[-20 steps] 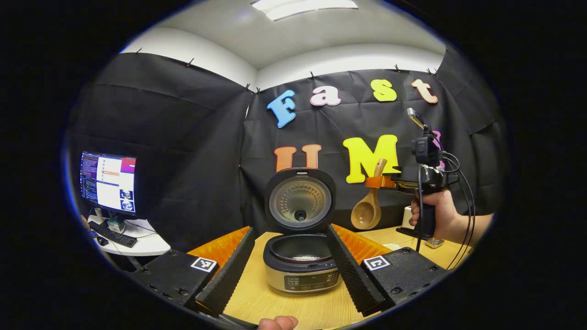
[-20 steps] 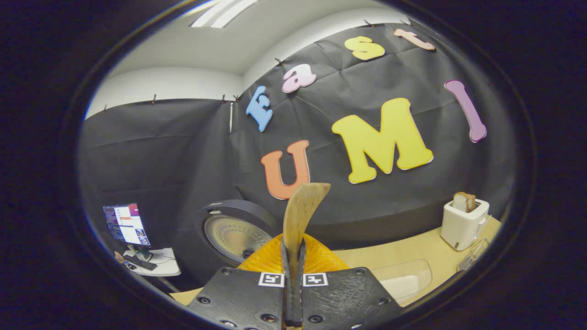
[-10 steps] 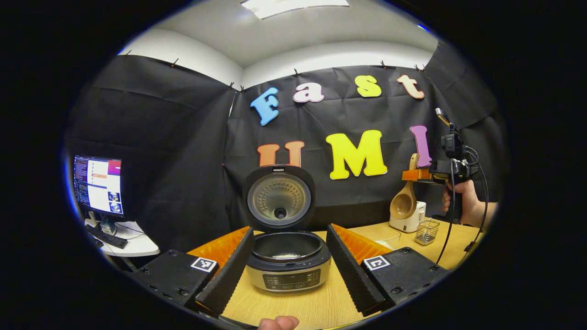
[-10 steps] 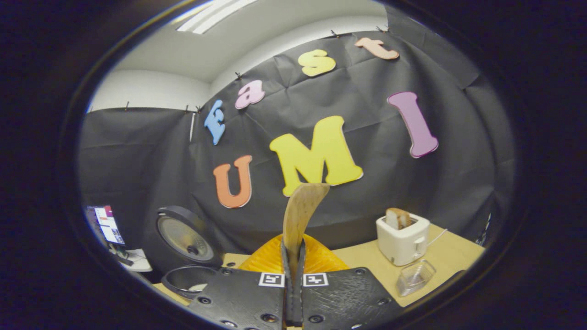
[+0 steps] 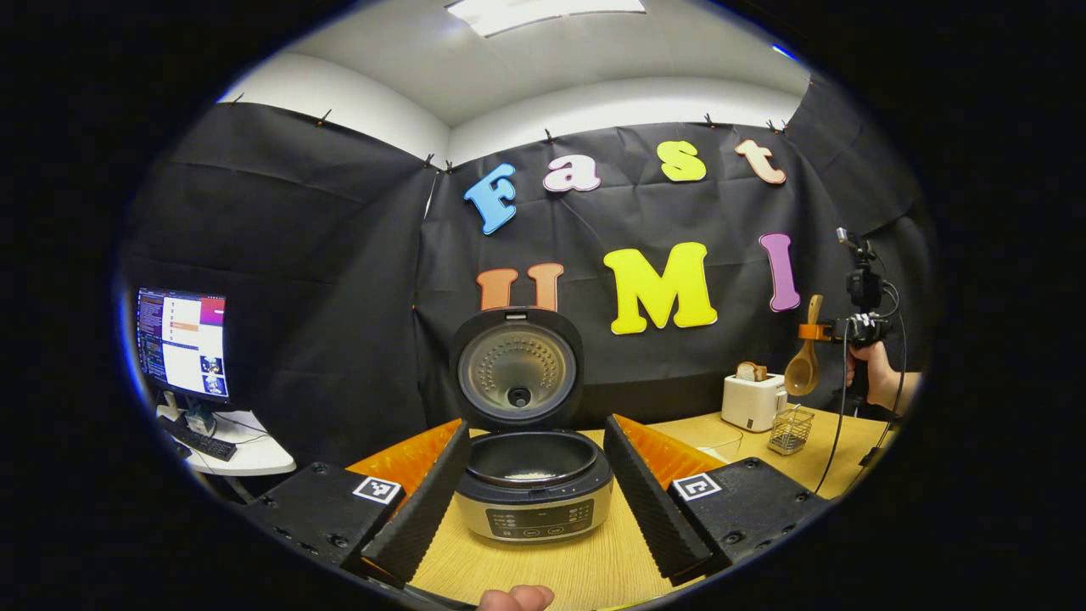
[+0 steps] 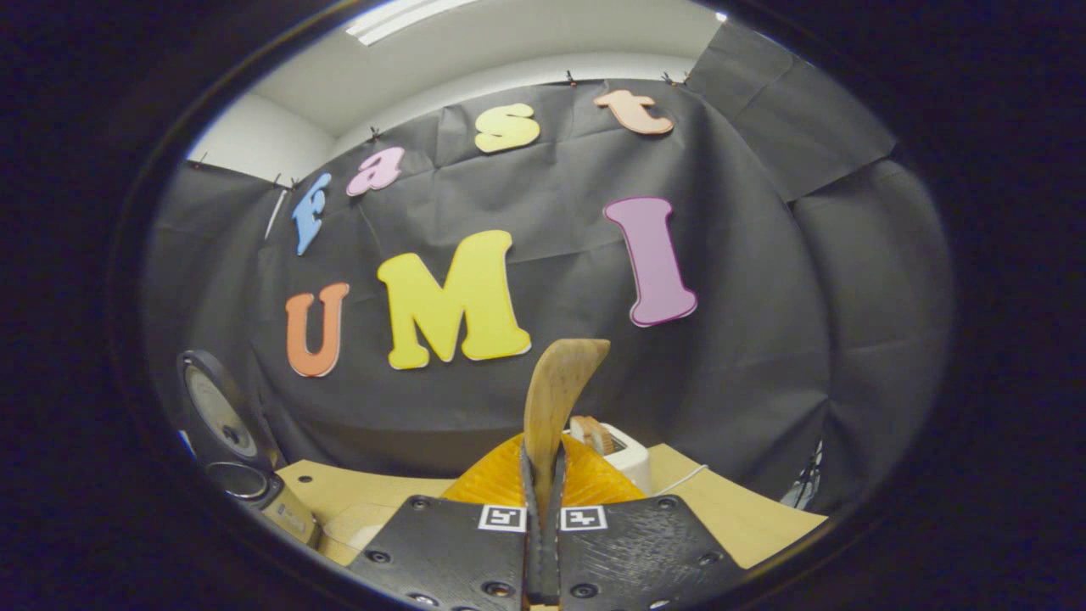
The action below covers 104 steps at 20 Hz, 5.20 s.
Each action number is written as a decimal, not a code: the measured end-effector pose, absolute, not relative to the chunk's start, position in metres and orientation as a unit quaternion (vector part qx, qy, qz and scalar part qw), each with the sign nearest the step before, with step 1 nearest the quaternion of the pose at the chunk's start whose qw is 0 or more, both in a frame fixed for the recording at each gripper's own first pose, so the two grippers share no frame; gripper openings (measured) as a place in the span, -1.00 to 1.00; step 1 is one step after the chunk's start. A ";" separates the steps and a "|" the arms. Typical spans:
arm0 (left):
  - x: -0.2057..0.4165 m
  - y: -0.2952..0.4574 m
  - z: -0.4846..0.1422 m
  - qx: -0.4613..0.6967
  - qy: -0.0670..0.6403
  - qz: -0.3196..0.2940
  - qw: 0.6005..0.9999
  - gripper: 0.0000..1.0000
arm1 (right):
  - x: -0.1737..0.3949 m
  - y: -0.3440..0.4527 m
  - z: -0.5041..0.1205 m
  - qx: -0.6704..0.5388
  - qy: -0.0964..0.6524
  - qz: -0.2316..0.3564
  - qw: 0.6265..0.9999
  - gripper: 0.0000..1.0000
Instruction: Close the left gripper, press the button to open the rice cooker; take a wooden spoon from the chopstick holder with the right hand, scoop a spoonful of rice and pour it into the rice cooker, then put the wooden spoon back into the chopstick holder.
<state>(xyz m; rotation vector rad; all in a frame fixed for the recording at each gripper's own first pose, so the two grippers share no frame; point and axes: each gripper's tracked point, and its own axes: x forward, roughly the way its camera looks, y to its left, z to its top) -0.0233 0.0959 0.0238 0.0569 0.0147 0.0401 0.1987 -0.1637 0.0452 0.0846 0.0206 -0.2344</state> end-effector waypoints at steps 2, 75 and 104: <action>-0.023 0.094 0.018 0.029 0.018 0.013 0.999 1.00 | 0.206 -0.182 0.024 0.045 0.027 -0.136 0.989 -1.00; 0.278 0.149 0.073 0.008 0.365 0.109 0.925 1.00 | -0.014 -0.182 -0.033 0.022 -0.019 -0.068 0.997 0.91; 0.095 0.109 -0.071 0.006 0.280 0.100 0.955 1.00 | -0.056 -0.096 -0.038 -0.001 -0.022 0.009 1.000 0.91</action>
